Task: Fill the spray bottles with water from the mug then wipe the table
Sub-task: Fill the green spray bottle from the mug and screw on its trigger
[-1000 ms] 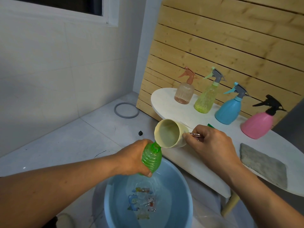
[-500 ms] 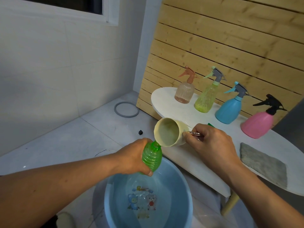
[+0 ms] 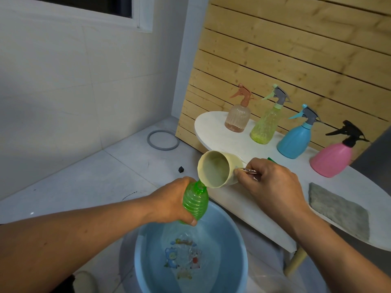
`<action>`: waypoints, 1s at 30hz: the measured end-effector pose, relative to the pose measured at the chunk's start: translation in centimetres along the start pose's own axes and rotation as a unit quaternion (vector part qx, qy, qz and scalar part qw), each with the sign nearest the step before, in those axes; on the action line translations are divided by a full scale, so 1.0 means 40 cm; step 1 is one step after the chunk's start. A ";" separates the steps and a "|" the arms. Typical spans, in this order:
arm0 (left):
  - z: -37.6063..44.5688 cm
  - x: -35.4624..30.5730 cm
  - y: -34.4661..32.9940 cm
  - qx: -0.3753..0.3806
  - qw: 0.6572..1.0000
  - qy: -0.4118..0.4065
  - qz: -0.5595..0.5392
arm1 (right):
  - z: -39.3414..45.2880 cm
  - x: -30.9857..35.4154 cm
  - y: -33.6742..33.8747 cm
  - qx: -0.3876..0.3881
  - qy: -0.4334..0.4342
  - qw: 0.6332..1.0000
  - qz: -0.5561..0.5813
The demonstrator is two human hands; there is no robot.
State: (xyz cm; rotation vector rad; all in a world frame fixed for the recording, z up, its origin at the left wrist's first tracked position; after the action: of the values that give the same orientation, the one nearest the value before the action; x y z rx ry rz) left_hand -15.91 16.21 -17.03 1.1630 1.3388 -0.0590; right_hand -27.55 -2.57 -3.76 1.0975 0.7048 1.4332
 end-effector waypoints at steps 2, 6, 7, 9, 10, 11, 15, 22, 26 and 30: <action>-0.001 -0.001 0.001 0.000 1.000 0.000 -0.001 | 0.000 -0.001 0.000 -0.003 0.004 1.000 0.000; 0.000 0.002 0.002 0.000 1.000 0.001 -0.002 | -0.001 -0.001 -0.002 -0.007 0.010 1.000 -0.005; 0.001 0.003 0.001 0.001 1.000 0.001 -0.001 | -0.001 -0.001 -0.003 -0.006 0.009 1.000 -0.006; 0.000 0.002 0.001 0.000 1.000 0.001 0.000 | -0.002 -0.002 -0.003 -0.005 0.009 1.000 -0.007; 0.000 0.001 0.002 0.000 1.000 0.000 0.000 | -0.002 -0.003 -0.003 -0.005 0.010 1.000 -0.007; 0.000 0.000 0.002 0.000 1.000 0.000 0.000 | -0.002 -0.002 -0.003 -0.006 0.011 1.000 -0.008; 0.000 0.000 0.002 0.003 1.000 0.001 -0.003 | 0.000 -0.002 -0.006 -0.009 0.012 1.000 -0.016; -0.001 0.003 0.001 0.005 1.000 0.008 -0.001 | -0.002 0.004 -0.004 -0.012 0.027 0.999 -0.024; 0.002 0.005 0.000 0.004 1.000 0.007 0.005 | -0.002 0.004 -0.004 -0.018 0.035 0.999 -0.038; 0.002 0.008 -0.001 0.006 1.000 0.009 0.004 | -0.003 0.005 -0.004 -0.022 0.040 0.998 -0.042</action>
State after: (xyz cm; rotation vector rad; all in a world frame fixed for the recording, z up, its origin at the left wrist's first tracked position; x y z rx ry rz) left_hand -15.76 16.31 -17.30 1.1821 1.3505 -0.0516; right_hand -27.60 -2.34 -3.92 0.9700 0.7624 1.4212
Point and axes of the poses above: each hand's wrist, its own z-axis towards the middle knuckle, its own y-axis out of the back of the hand, x = y × z, the point moved 3 cm from there along z, towards the middle knuckle, and after that the axes turned 8 degrees about y, right-handed, at the moved point
